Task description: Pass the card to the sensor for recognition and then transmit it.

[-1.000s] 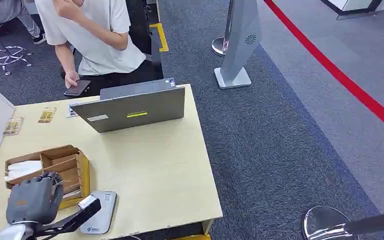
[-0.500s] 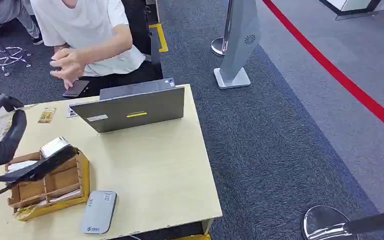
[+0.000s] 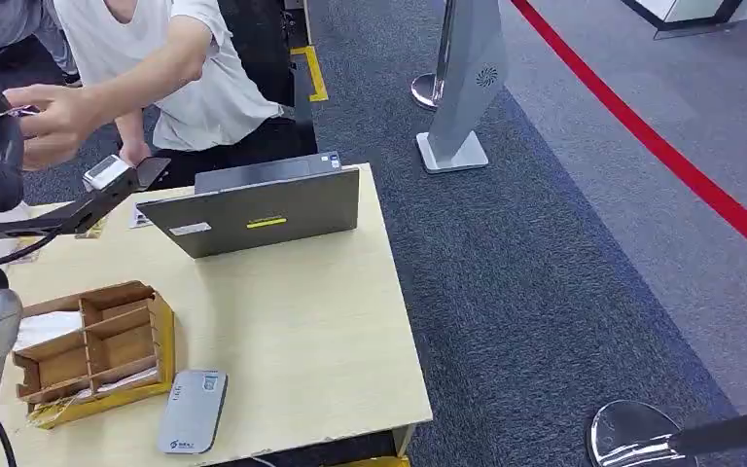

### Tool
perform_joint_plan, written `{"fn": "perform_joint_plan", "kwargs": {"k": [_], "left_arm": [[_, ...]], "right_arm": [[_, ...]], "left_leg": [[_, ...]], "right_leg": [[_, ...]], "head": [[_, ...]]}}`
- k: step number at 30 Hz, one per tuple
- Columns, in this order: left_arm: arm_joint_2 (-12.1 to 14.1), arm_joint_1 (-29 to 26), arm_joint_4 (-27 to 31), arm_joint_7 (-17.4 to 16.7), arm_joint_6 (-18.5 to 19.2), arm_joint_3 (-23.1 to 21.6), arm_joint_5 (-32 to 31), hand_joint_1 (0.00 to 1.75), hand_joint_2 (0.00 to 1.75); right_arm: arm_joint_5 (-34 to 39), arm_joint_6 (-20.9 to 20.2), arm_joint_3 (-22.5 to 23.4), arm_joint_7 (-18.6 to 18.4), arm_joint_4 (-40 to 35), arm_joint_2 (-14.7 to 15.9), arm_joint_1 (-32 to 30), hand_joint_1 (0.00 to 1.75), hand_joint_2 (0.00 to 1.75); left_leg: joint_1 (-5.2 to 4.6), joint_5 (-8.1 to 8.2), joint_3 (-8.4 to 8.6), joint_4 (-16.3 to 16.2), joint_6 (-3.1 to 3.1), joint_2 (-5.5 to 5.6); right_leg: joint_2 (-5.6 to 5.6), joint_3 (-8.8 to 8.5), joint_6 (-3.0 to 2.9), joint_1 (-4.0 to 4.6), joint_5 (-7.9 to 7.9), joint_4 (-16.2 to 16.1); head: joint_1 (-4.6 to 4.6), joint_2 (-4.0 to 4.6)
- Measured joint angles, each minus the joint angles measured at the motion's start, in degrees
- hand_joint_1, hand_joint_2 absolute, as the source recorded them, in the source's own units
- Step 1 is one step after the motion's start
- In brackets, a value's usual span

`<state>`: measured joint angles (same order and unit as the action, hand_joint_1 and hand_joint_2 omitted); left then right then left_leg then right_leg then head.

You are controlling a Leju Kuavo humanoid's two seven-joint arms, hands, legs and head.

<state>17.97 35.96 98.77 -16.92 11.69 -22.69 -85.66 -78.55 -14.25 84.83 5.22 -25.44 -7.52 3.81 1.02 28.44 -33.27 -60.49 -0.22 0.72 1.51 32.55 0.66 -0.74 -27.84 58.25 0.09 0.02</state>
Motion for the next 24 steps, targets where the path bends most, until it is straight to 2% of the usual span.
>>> {"fn": "perform_joint_plan", "kwargs": {"k": [5, 9, 14, 19, 22, 24], "left_arm": [[-1.3, 0.5, -2.2, 0.8, -0.2, -0.6, 0.3, 0.00, 1.75], [-1.9, 0.2, -2.1, 1.4, -1.0, -0.7, 2.9, 0.00, 1.75], [-1.9, -3.0, 2.9, 2.7, -1.2, -0.6, 8.2, 0.00, 1.75], [0.9, -11.8, 12.6, 4.9, -4.1, 1.6, 16.1, 0.00, 1.75], [2.9, -17.9, 17.5, 6.3, -6.6, 4.4, 18.4, 0.00, 1.75], [4.9, -23.4, 20.6, 8.0, -10.3, 6.8, 19.8, 0.00, 1.75]], "right_arm": [[0.0, 1.3, 0.0, -1.6, 3.2, 1.1, 0.1, 0.00, 1.75], [0.0, 1.9, 0.0, -2.0, 4.4, 1.7, 0.2, 0.00, 1.75], [0.0, 1.8, 0.0, -1.3, 4.9, 2.3, 0.0, 0.00, 1.75], [0.4, 0.1, 0.0, -1.0, 4.3, 2.4, -0.8, 0.00, 1.75], [1.0, -1.2, 0.0, -1.4, 3.0, 2.2, -1.4, 0.00, 1.75], [1.2, -2.7, 0.0, -2.4, 1.7, 1.8, -1.4, 0.00, 1.75]], "left_leg": [[0.00, 0.00, -0.05, 0.0, 0.00, -0.01], [-0.01, 0.00, -0.09, 0.0, 0.00, -0.01], [-0.01, 0.01, -0.12, 0.0, 0.00, 0.00], [0.00, 0.06, -0.12, 0.0, 0.02, -0.05], [0.02, 0.07, -0.20, 0.0, 0.03, 0.02], [0.00, 0.14, -0.15, 0.1, 0.08, -0.07]], "right_leg": [[0.01, 0.02, 0.00, 0.00, 0.00, 0.0], [0.01, 0.02, 0.00, -0.01, 0.00, 0.0], [0.00, 0.02, 0.01, -0.01, -0.01, 0.0], [0.08, 0.07, -0.01, 0.00, -0.08, 0.0], [0.00, 0.08, -0.02, 0.01, -0.14, 0.0], [0.08, 0.03, -0.08, -0.01, -0.17, 0.0]], "head": [[0.00, 0.00], [0.00, 0.00], [-0.02, 0.00], [0.00, 0.00], [-0.04, 0.00], [-0.02, 0.00]]}}
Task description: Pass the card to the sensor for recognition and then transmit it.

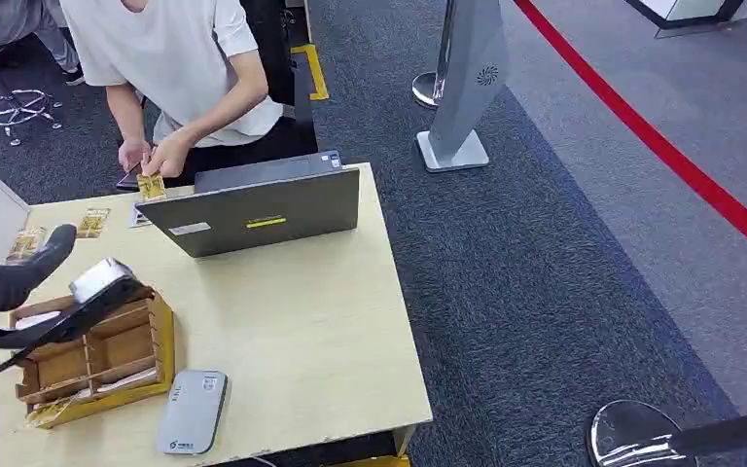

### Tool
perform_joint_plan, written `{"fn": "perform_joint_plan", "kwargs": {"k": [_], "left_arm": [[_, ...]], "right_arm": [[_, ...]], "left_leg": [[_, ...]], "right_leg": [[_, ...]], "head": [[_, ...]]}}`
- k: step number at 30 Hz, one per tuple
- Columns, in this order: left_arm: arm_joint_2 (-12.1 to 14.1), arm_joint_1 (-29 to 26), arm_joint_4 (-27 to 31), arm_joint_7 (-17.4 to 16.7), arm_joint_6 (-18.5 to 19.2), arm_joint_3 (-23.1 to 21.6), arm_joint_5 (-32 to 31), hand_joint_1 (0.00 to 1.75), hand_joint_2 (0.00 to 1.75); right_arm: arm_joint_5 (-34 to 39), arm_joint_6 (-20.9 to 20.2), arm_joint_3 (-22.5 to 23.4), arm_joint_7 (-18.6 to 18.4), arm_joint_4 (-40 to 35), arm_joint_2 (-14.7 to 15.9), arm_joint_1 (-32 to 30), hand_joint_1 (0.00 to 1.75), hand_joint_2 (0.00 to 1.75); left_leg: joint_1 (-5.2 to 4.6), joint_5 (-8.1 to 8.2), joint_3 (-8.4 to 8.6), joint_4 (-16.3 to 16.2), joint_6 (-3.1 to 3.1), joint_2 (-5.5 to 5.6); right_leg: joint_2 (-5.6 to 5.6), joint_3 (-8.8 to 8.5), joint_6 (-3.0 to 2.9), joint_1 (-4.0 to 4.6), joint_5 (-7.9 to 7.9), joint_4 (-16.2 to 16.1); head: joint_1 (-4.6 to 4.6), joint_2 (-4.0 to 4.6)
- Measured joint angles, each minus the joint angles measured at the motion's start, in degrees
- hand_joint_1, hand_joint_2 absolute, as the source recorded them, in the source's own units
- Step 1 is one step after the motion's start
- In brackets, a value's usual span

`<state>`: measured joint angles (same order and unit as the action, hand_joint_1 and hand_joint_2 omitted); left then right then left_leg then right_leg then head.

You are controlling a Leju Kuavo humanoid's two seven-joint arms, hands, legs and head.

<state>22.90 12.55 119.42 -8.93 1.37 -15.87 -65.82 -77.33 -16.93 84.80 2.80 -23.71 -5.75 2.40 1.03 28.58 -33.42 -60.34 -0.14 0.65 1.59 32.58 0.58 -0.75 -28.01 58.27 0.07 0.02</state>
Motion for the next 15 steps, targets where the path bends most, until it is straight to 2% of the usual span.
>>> {"fn": "perform_joint_plan", "kwargs": {"k": [1, 3, 4, 5, 6, 8, 9, 10, 11, 12, 13, 14, 15], "left_arm": [[1.1, -4.7, 1.4, 1.2, -2.8, 1.5, 0.9, 0.00, 1.75], [2.5, -15.7, 3.7, 5.9, -10.4, 7.5, 3.6, 0.00, 1.75], [2.3, -21.5, 4.3, 9.1, -13.9, 11.7, 6.1, 0.00, 1.75], [1.4, -26.7, 4.4, 12.9, -15.9, 16.3, 9.0, 0.00, 1.75], [-0.5, -31.1, 4.5, 17.4, -15.6, 21.2, 11.8, 0.00, 1.75], [-8.0, -35.4, 4.5, 27.2, -9.7, 32.3, 16.4, 0.00, 1.75], [-11.6, -36.0, 4.5, 30.8, -6.4, 37.4, 17.7, 0.00, 1.75], [-16.0, -35.8, 4.5, 33.9, -0.8, 43.2, 19.9, 0.00, 1.75], [-19.4, -34.3, 4.5, 37.1, 6.0, 49.5, 21.7, 0.00, 1.75], [-22.9, -32.1, 4.5, 40.2, 10.9, 55.5, 22.0, 0.00, 1.75], [-26.9, -29.6, 4.2, 43.7, 13.8, 62.7, 21.4, 0.00, 1.75], [-29.5, -27.5, 3.7, 46.1, 14.0, 69.2, 20.7, 0.00, 1.75], [-31.2, -26.4, 3.2, 47.3, 13.9, 74.0, 20.2, 0.00, 1.75]], "right_arm": [[0.2, -1.0, 0.1, -0.6, -1.1, -0.3, -0.1, 0.00, 1.75], [0.6, -3.9, 0.6, -2.0, -4.4, -1.7, -0.9, 0.00, 1.75], [0.6, -5.6, 1.0, -2.6, -6.8, -2.6, -1.3, 0.00, 1.75], [0.5, -7.4, 1.1, -3.1, -9.3, -3.8, -1.8, 0.00, 1.75], [0.0, -8.9, 1.1, -3.4, -12.1, -4.8, -2.2, 0.00, 1.75], [-1.0, -10.9, 1.2, -3.5, -17.1, -7.0, -2.7, 0.00, 1.75], [-1.5, -11.5, 1.2, -3.4, -18.9, -7.6, -2.8, 0.00, 1.75], [-2.0, -12.0, 1.2, -3.1, -20.7, -8.4, -2.9, 0.00, 1.75], [-2.6, -12.4, 1.2, -2.7, -22.5, -8.9, -3.0, 0.00, 1.75], [-3.0, -12.9, 1.2, -2.2, -23.8, -9.6, -3.0, 0.00, 1.75], [-3.8, -13.2, 1.2, -1.6, -25.4, -10.1, -3.0, 0.00, 1.75], [-4.1, -13.3, 1.2, -1.2, -26.6, -10.8, -3.1, 0.00, 1.75], [-4.4, -13.5, 1.2, -0.9, -27.6, -10.9, -3.1, 0.00, 1.75]], "left_leg": [[-0.03, 0.10, 0.10, 0.1, 0.09, -0.17], [-0.05, 0.25, 0.31, 0.1, 0.16, -0.50], [-0.04, 0.33, 0.34, 0.1, 0.11, -0.61], [-0.02, 0.36, 0.35, 0.1, 0.09, -0.59], [-0.05, 0.37, 0.35, 0.1, 0.08, -0.56], [-0.05, 0.40, 0.27, 0.1, 0.03, -0.37], [0.00, 0.41, 0.25, 0.1, 0.02, -0.33], [0.00, 0.41, 0.26, 0.1, 0.02, -0.28], [-0.02, 0.41, 0.25, 0.1, 0.00, -0.21], [0.00, 0.39, 0.21, 0.1, -0.02, -0.13], [0.02, 0.39, 0.20, 0.1, -0.02, -0.11], [0.00, 0.40, 0.28, 0.1, -0.01, -0.16], [-0.02, 0.41, 0.35, 0.1, -0.02, -0.27]], "right_leg": [[0.22, -0.05, -0.05, -0.03, -0.03, 0.0], [0.54, -0.05, -0.11, -0.04, -0.10, 0.0], [0.62, -0.03, -0.14, -0.03, -0.16, 0.0], [0.62, -0.01, -0.12, -0.02, -0.25, 0.0], [0.59, -0.01, -0.08, -0.03, -0.29, 0.0], [0.39, -0.03, -0.04, -0.03, -0.39, 0.0], [0.34, -0.02, -0.01, 0.01, -0.41, -0.1], [0.30, 0.00, -0.01, 0.00, -0.41, -0.1], [0.24, 0.00, 0.00, -0.02, -0.42, -0.1], [0.17, -0.05, 0.00, 0.00, -0.41, -0.1], [0.16, -0.11, 0.00, 0.02, -0.41, -0.1], [0.18, -0.15, 0.00, 0.00, -0.39, -0.1], [0.24, -0.16, -0.04, -0.01, -0.34, -0.2]], "head": [[-0.02, 0.00], [0.04, 0.00], [0.13, 0.00], [0.11, 0.00], [0.11, 0.00], [0.11, 0.00], [0.09, 0.00], [-0.02, 0.00], [0.02, 0.00], [0.15, 0.00], [-0.13, 0.00], [-0.18, 0.00], [-0.11, 0.00]]}}
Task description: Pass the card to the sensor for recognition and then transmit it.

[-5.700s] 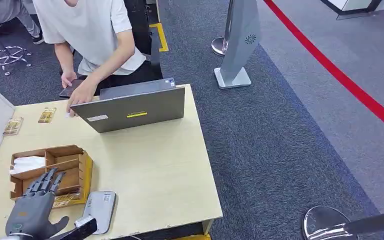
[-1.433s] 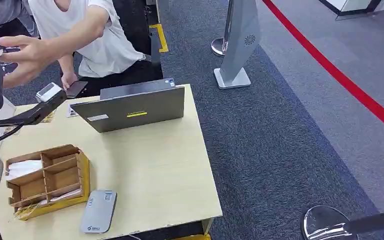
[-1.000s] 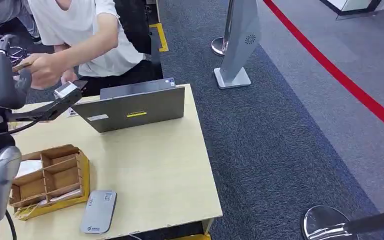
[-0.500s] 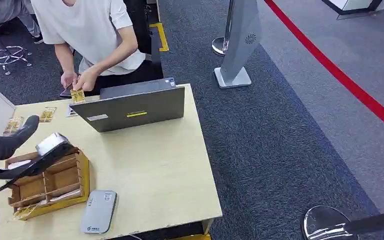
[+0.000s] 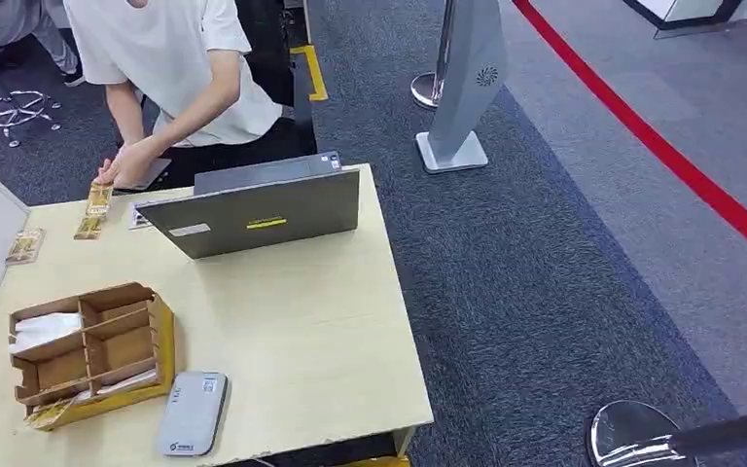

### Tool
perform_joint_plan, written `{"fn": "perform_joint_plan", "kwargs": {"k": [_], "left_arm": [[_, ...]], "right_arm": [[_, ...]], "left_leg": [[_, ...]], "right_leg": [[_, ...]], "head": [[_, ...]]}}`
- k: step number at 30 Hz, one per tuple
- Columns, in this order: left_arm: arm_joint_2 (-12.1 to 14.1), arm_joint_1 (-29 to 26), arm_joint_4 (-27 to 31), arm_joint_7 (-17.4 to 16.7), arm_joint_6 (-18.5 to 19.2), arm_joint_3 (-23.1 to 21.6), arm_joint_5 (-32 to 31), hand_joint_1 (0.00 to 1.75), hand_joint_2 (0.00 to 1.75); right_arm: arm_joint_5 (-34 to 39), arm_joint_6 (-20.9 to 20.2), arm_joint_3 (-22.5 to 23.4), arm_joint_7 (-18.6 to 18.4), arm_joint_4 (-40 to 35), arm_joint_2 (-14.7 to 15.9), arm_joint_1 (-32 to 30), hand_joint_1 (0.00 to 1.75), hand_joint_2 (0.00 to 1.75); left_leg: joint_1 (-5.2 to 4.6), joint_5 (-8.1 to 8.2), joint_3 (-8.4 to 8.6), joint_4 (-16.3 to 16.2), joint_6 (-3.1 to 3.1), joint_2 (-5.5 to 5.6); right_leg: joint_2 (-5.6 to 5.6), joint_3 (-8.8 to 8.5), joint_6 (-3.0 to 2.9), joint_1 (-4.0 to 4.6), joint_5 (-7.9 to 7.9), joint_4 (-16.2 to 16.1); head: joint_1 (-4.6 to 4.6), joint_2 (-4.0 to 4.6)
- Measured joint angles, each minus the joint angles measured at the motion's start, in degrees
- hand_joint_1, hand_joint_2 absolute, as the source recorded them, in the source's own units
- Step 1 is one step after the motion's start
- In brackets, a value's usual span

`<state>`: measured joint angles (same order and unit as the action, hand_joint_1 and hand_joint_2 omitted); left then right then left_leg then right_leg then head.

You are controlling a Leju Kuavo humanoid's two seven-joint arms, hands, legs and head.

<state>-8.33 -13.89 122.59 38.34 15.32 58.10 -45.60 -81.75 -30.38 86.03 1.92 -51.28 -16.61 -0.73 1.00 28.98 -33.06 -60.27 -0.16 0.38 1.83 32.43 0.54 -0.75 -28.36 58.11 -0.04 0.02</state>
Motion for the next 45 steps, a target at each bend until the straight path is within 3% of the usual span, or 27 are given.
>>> {"fn": "perform_joint_plan", "kwargs": {"k": [2, 4, 5, 7, 8, 10, 12, 15, 16, 17, 18, 22, 24, 25, 26, 45], "left_arm": [[-3.2, 2.1, -1.1, 0.8, 0.5, 6.9, -0.6, 0.00, 1.75], [-5.8, 6.2, -3.3, -4.3, 3.6, 13.4, 1.1, 0.00, 1.75], [-6.9, 7.4, -5.9, -9.9, 3.1, 16.9, 2.5, 0.00, 0.00], [-8.4, 8.4, -13.0, -23.4, 1.0, 21.4, 8.5, 0.00, 0.00], [-9.1, 9.0, -18.0, -31.0, -0.6, 23.2, 11.8, 0.00, 1.75], [-10.7, 9.1, -27.6, -38.8, -3.7, 25.2, 11.3, 0.00, 1.75], [-11.8, 9.4, -37.8, -43.1, -4.7, 25.2, 11.5, 0.00, 1.75], [-12.8, 9.9, -51.1, -44.7, -4.5, 25.2, 8.9, 0.00, 1.75], [-13.2, 10.0, -54.7, -45.0, -4.2, 25.2, 7.9, 0.00, 1.75], [-13.3, 10.0, -57.8, -45.2, -3.6, 25.1, 7.0, 0.00, 1.75], [-13.5, 10.1, -60.3, -45.4, -3.2, 25.1, 6.6, 0.00, 1.75], [-13.6, 10.0, -67.3, -46.1, 0.1, 24.7, 5.0, 0.00, 1.75], [-13.3, 9.5, -70.0, -46.2, 1.9, 22.2, 5.1, 0.00, 1.75], [-13.2, 9.5, -71.1, -46.2, 2.0, 20.8, 5.6, 0.00, 1.75], [-12.9, 9.5, -72.0, -46.1, 2.0, 19.6, 6.0, 0.00, 0.00], [-7.7, 8.3, -81.1, -44.1, -2.7, -1.3, 17.0, 0.02, 0.00]], "right_arm": [[-0.3, -0.1, 0.0, 0.3, -1.5, -0.5, -0.3, 0.00, 1.75], [-1.3, 0.1, 0.0, 1.2, -2.5, -0.6, -0.2, 0.00, 1.75], [-2.0, 0.1, 0.0, 1.9, -3.0, -0.7, 0.0, 0.00, 1.75], [-3.5, -0.5, 0.0, 3.1, -3.8, -0.7, -0.1, 0.00, 1.75], [-4.3, -1.2, 0.0, 3.5, -4.4, -0.7, -0.1, 0.00, 1.75], [-5.4, -2.1, 0.0, 3.7, -5.3, -0.7, -0.1, 0.00, 1.75], [-6.7, -2.0, 0.0, 3.3, -5.5, -0.7, 0.1, 0.00, 1.75], [-7.0, -1.6, -0.1, 3.2, -5.2, -0.5, 0.3, 0.00, 1.75], [-7.0, -1.6, -0.1, 3.5, -5.0, -0.5, 0.2, 0.00, 0.00], [-7.0, -1.6, -0.2, 3.8, -4.7, -0.4, 0.1, 0.00, 0.00], [-7.0, -1.6, -0.2, 4.1, -4.5, -0.3, -0.1, 0.00, 1.75], [-7.0, -1.2, -0.9, 5.4, -3.3, 0.1, -0.5, 0.00, 1.75], [-6.4, -0.5, -3.0, 6.0, -1.9, 0.8, -0.9, 0.00, 1.75], [-5.4, 0.0, -4.3, 6.0, -1.3, 1.2, -1.0, 0.00, 0.00], [-4.3, 0.4, -5.5, 6.0, -0.8, 1.4, -1.1, 0.00, 0.00], [19.7, 8.7, -27.2, 3.9, 7.2, 5.6, -3.0, 0.00, 0.00]], "left_leg": [[-0.04, -0.01, 0.02, 0.0, -0.02, 0.06], [-0.12, -0.08, -0.07, 0.0, -0.12, 0.38], [-0.14, -0.05, 0.03, 0.0, -0.10, 0.32], [-0.22, -0.02, 0.16, 0.0, -0.05, 0.21], [-0.26, -0.02, 0.18, 0.0, -0.06, 0.22], [-0.24, -0.02, 0.17, 0.0, -0.06, 0.35], [-0.24, 0.00, 0.12, 0.0, -0.10, 0.59], [-0.30, 0.05, 0.16, 0.0, -0.23, 0.59], [-0.30, 0.05, 0.16, 0.0, -0.23, 0.58], [-0.31, 0.05, 0.16, 0.0, -0.24, 0.57], [-0.33, 0.05, 0.16, 0.0, -0.24, 0.57], [-0.35, 0.06, 0.19, 0.0, -0.25, 0.57], [-0.35, 0.05, 0.18, 0.0, -0.26, 0.57], [-0.34, 0.05, 0.18, 0.0, -0.26, 0.57], [-0.33, 0.05, 0.18, 0.0, -0.25, 0.57], [-0.31, 0.02, 0.21, 0.0, -0.26, 0.56]], "right_leg": [[-0.09, 0.03, 0.03, -0.02, 0.01, 0.0], [-0.39, -0.16, 0.11, -0.09, -0.02, 0.0], [-0.35, -0.19, 0.10, -0.10, -0.01, 0.0], [-0.17, -0.17, 0.06, -0.17, 0.01, 0.0], [-0.19, -0.17, 0.08, -0.20, -0.01, 0.0], [-0.32, -0.15, 0.19, -0.20, -0.09, 0.0], [-0.54, -0.25, 0.24, -0.20, -0.18, 0.0], [-0.59, -0.33, 0.26, -0.25, -0.18, 0.0], [-0.58, -0.33, 0.27, -0.25, -0.17, 0.0], [-0.58, -0.33, 0.30, -0.27, -0.15, 0.0], [-0.58, -0.33, 0.31, -0.29, -0.15, 0.0], [-0.58, -0.32, 0.31, -0.31, -0.14, 0.0], [-0.58, -0.37, 0.31, -0.31, -0.14, 0.0], [-0.58, -0.38, 0.31, -0.30, -0.14, 0.0], [-0.57, -0.39, 0.31, -0.30, -0.14, 0.0], [-0.56, -0.40, 0.30, -0.27, -0.14, 0.0]], "head": [[0.09, 0.00], [0.04, 0.00], [-0.11, 0.00], [0.04, 0.00], [0.11, 0.00], [0.13, 0.00], [0.13, 0.00], [0.06, 0.00], [0.09, 0.00], [0.04, 0.00], [0.09, 0.00], [0.07, 0.00], [0.09, 0.00], [0.09, 0.00], [0.08, 0.00], [0.13, 0.00]]}}
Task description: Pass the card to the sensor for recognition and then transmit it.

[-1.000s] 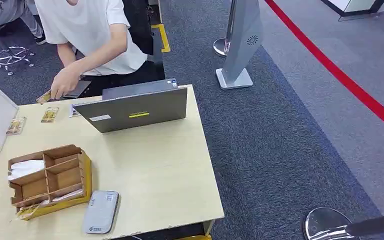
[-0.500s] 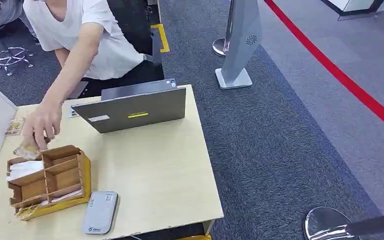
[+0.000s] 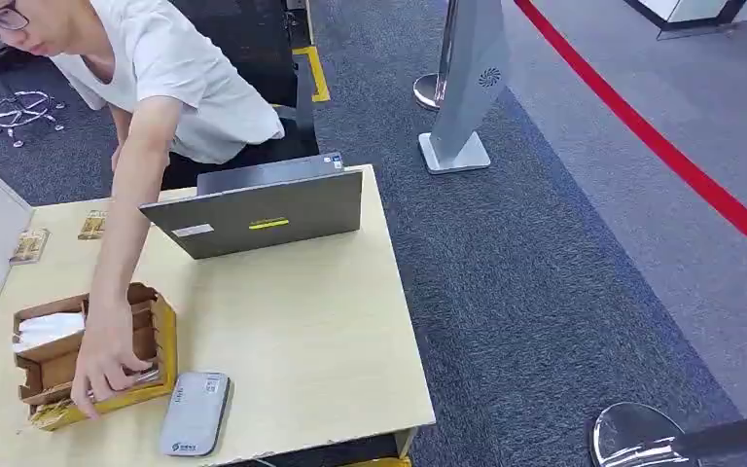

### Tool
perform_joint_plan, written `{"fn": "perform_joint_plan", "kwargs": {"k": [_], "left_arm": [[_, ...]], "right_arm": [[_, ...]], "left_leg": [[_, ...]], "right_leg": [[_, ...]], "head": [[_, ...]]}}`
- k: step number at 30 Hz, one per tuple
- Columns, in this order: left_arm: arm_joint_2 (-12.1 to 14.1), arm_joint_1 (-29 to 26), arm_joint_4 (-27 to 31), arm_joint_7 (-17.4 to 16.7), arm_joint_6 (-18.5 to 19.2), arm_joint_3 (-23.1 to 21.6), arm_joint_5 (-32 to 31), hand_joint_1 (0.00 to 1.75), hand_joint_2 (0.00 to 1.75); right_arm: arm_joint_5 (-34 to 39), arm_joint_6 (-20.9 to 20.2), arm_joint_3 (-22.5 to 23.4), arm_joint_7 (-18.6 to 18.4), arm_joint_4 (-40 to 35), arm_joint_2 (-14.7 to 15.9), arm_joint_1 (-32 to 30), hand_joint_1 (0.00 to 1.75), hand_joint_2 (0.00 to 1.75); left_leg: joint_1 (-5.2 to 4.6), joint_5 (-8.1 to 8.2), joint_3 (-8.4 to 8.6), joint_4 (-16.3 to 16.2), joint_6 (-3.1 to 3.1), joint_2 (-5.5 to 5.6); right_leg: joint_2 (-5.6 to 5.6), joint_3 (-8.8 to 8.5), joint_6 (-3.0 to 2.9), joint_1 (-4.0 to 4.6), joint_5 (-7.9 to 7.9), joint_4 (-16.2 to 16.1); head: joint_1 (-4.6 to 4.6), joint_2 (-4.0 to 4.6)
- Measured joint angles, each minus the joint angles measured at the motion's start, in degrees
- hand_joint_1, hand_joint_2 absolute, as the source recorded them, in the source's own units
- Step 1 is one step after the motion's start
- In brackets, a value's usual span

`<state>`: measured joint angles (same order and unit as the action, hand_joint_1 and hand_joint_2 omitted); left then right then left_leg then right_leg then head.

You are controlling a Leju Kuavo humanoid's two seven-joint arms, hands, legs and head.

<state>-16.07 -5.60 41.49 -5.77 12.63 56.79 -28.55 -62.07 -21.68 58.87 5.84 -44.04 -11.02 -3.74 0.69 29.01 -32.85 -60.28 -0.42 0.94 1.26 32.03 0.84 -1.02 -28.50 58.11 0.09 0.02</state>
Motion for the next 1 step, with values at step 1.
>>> {"fn": "perform_joint_plan", "kwargs": {"k": [1], "left_arm": [[0.3, -0.1, -0.4, 0.1, -0.3, -1.1, 0.6, 0.45, 0.00]], "right_arm": [[1.5, 0.5, -1.2, -0.1, 0.4, 0.2, -0.1, 0.00, 0.00]], "left_leg": [[0.00, 0.00, 0.00, 0.0, 0.00, 0.00]], "right_leg": [[0.00, 0.00, 0.00, 0.00, 0.00, 0.0]], "head": [[0.00, 0.00]]}}
